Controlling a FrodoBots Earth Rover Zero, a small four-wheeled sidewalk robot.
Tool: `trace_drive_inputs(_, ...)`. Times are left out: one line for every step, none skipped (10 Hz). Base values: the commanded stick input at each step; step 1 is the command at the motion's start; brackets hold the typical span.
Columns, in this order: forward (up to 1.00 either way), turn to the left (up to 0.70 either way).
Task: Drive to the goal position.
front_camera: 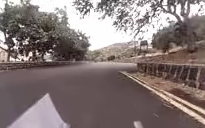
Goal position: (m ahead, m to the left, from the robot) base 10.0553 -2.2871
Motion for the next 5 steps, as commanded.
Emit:
trace_drive_inputs(1.0,-0.07)
trace_drive_inputs(1.0,-0.22)
trace_drive_inputs(1.0,-0.1)
trace_drive_inputs(1.0,-0.28)
trace_drive_inputs(1.0,-0.3)
